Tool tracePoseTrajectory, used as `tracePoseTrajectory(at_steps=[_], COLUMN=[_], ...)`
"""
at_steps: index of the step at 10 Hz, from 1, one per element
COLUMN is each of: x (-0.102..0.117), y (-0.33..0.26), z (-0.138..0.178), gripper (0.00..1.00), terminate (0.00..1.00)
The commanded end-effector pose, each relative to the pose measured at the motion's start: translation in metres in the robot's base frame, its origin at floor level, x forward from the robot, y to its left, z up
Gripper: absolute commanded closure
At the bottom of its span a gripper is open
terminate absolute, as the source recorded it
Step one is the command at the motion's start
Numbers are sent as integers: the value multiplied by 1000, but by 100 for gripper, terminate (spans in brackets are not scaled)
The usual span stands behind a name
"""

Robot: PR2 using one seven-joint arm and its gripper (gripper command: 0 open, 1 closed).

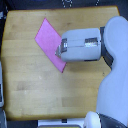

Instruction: Folding a cloth

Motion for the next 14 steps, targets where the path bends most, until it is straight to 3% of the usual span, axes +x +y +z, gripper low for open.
tracePoseTrajectory(at_steps=[1, 10, 11, 14], x=[-6, -13, -13, -9], y=[4, -6, -5, 2], z=[-34, -63, -60, -55], gripper=[0, 0, 100, 100], terminate=[0, 0, 0, 0])
